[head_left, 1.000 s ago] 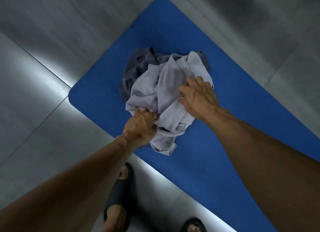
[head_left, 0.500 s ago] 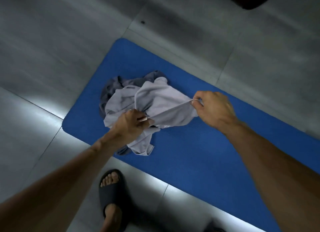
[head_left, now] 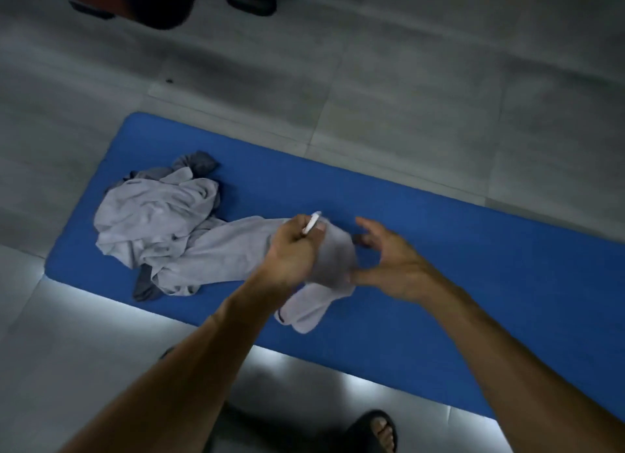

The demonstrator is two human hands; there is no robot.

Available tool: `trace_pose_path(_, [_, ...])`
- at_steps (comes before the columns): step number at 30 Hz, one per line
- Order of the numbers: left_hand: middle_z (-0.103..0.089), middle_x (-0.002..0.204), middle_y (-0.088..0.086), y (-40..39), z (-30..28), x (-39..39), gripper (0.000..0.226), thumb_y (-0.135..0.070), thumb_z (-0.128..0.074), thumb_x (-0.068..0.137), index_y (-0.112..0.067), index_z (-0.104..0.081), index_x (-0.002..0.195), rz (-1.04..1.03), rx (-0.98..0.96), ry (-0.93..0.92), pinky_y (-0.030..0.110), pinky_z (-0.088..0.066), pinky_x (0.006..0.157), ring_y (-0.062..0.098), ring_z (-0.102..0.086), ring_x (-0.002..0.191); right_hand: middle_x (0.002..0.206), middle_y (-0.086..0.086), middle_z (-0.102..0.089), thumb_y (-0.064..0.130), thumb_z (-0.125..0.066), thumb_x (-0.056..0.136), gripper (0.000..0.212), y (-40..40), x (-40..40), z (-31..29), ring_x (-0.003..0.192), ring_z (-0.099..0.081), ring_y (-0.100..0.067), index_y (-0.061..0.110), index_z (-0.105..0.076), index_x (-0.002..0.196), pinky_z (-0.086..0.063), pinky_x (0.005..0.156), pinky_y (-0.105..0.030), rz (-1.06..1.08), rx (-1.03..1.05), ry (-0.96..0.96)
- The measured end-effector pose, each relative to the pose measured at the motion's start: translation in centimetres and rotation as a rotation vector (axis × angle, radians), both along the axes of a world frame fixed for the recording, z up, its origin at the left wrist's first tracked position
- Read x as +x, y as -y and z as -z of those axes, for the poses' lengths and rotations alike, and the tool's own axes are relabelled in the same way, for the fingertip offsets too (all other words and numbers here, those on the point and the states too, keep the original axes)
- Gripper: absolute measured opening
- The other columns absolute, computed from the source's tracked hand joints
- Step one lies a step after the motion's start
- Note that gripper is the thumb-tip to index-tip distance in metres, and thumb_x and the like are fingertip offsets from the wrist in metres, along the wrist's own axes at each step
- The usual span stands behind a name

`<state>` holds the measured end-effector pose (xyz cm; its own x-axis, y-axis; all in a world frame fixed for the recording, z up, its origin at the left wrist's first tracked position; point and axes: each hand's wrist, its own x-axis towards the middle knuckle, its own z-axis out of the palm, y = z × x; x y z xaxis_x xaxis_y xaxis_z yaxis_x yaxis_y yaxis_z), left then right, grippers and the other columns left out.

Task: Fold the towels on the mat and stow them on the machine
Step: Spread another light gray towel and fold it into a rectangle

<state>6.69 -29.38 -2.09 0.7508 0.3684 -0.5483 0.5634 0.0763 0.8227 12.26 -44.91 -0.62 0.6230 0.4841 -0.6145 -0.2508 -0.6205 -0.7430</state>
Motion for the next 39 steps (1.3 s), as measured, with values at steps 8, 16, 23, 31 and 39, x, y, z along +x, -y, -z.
trace_pose_path(8, [-0.070,0.095,0.006,8.0,-0.4,3.0,0.014,-0.025,-0.056,0.096,-0.018,-0.067,0.094,0.120,-0.002,-0.073,0.037,-0.054,0.086,0.025,-0.066,0.097,0.061,0.006,-0.047,0.006,-0.055,0.085,0.009,9.5,0.5,1.6,0.055,-0.044,-0.006,0.004,-0.057,0.076,-0.036,0.046,-0.015,0.350,-0.103,0.078])
trace_pose_path(16, [-0.041,0.147,0.000,14.4,5.5,7.5,0.067,-0.035,-0.072,0.081,-0.027,-0.042,0.140,1.099,0.431,-0.031,0.048,-0.019,0.116,0.026,-0.026,0.143,0.093,-0.008,-0.071,0.003,-0.054,0.094,0.019,20.0,3.6,0.6,0.082,-0.063,-0.013,0.007,-0.069,0.105,-0.048,0.069,-0.025,0.365,0.045,-0.104])
trace_pose_path(23, [-0.055,0.093,0.002,24.8,8.5,9.4,0.022,-0.019,-0.048,0.096,-0.020,-0.050,0.118,1.236,0.450,-0.017,0.034,-0.045,0.079,0.022,-0.056,0.089,0.076,-0.012,-0.059,0.001,-0.053,0.087,0.016,33.3,3.9,6.3,0.069,-0.053,-0.021,0.005,-0.069,0.088,-0.040,0.060,-0.034,0.664,-0.140,0.002])
trace_pose_path(31, [-0.052,0.113,0.003,46.3,13.4,12.8,0.019,-0.016,-0.047,0.095,-0.017,-0.062,0.107,1.014,0.793,0.381,0.034,-0.043,0.079,0.022,-0.051,0.107,0.075,-0.013,-0.060,0.016,-0.057,0.089,0.020,53.3,4.6,12.6,0.071,-0.058,-0.027,0.000,-0.066,0.081,-0.049,0.064,-0.040,0.830,-0.542,0.062])
trace_pose_path(39, [-0.042,0.142,0.004,57.3,24.3,13.2,0.047,-0.026,-0.051,0.095,-0.022,-0.041,0.141,1.198,0.740,0.235,0.037,-0.038,0.104,0.021,-0.039,0.132,0.136,-0.015,-0.049,0.019,-0.055,0.091,0.054,59.9,5.3,21.7,0.126,-0.045,-0.035,0.009,-0.038,0.141,-0.038,0.099,-0.038,0.721,-0.711,0.238])
